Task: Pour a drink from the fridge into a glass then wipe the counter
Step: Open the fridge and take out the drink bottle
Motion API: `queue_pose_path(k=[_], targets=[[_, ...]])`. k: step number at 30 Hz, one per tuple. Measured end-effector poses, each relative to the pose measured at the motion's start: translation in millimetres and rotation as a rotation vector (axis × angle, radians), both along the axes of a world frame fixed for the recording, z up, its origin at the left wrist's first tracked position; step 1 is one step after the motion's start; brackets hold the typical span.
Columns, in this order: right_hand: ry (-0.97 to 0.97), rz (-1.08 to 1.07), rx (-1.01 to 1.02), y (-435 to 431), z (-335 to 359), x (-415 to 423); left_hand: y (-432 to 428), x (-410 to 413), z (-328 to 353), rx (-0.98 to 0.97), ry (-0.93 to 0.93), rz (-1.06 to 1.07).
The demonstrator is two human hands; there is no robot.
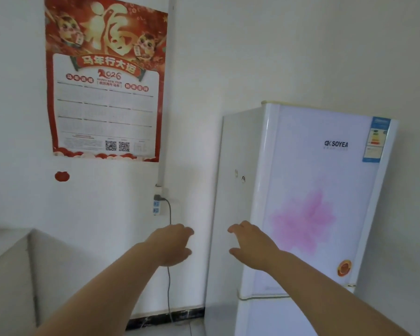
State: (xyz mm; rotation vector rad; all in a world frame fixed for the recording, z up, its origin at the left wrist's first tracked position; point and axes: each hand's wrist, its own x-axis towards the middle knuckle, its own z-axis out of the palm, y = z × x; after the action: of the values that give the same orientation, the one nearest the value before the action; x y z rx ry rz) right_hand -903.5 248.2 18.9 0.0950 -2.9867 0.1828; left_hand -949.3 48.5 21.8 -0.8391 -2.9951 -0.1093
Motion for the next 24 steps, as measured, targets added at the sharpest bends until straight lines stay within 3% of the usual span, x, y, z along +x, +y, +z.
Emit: queue_pose_path(k=[6, 11, 19, 24], targets=[[0.229, -0.095, 0.258, 6.9, 25.9, -87.1, 24.1, -117.7, 15.8, 0.188, 0.121, -0.156], [0.578, -0.228, 0.375, 23.2, 47.1, -140.0, 60.5, -189.8, 37.4, 0.512, 0.253, -0.296], [0.807, -0.4, 0.666, 64.8, 84.9, -195.3, 139.0, -266.7, 46.8, 0.731, 0.457, -0.537], [0.881, -0.468, 0.77, 85.0, 91.1, -228.8, 187.0, -305.4, 58.0, 0.792, 0.479, -0.604]])
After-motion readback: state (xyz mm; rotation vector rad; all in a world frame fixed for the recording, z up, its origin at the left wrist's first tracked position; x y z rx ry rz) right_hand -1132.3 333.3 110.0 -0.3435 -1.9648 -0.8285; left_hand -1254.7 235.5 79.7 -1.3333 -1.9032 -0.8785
